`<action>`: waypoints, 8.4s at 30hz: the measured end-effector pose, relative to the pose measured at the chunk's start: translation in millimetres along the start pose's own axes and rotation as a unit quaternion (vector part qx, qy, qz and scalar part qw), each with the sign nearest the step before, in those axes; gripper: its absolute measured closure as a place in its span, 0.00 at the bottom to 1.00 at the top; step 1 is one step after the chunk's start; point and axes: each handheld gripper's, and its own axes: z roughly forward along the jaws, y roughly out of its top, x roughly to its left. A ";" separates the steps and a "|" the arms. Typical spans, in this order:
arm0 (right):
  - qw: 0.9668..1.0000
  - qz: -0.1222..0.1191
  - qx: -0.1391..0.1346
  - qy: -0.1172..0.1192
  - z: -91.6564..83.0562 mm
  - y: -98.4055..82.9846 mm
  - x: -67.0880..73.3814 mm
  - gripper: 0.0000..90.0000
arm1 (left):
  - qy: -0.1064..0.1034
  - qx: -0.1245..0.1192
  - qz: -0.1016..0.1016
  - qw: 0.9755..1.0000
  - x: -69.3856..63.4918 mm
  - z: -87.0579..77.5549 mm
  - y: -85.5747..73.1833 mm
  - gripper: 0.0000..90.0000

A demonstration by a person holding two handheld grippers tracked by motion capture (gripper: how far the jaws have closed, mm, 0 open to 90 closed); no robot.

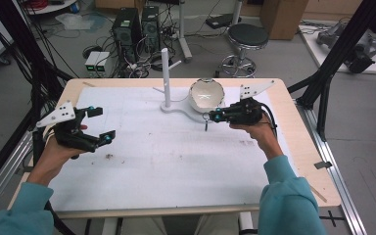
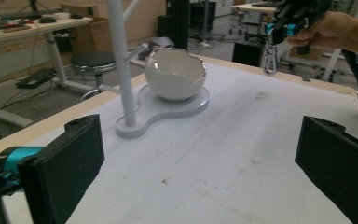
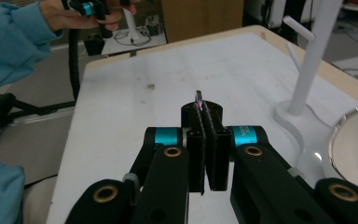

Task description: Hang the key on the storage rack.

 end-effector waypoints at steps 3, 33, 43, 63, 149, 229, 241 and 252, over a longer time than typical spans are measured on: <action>1.000 -0.009 -0.008 0.007 4.2 6.5 4.1 0.99 | -0.025 0.011 0.014 1.000 -1.6 8.7 11.6 0.02; 0.996 -0.042 -0.024 0.081 57.4 38.0 25.0 0.99 | -0.164 0.044 0.036 0.985 -30.9 99.2 56.2 0.02; 0.995 -0.047 -0.027 0.087 63.8 39.0 27.7 0.99 | -0.186 0.045 0.033 0.981 -38.5 116.7 56.5 0.02; 0.994 -0.035 -0.037 0.095 61.1 34.9 26.5 0.99 | -0.194 0.052 0.013 0.980 -39.6 125.0 57.9 0.48; 0.996 -0.002 -0.067 -0.060 41.1 19.6 21.2 0.01 | -0.169 0.066 0.008 0.983 -30.4 120.3 67.9 0.98; 0.931 0.028 -0.151 -0.330 -47.4 -166.8 57.2 0.01 | -0.077 0.204 0.003 0.976 82.6 184.2 85.0 0.98; 0.931 0.034 -0.152 -0.330 -47.7 -167.4 56.2 0.01 | -0.069 0.203 -0.006 0.977 88.2 189.3 79.7 0.98; 0.931 0.036 -0.152 -0.329 -47.9 -167.5 56.0 0.01 | -0.068 0.204 -0.009 0.977 93.2 190.7 76.5 0.98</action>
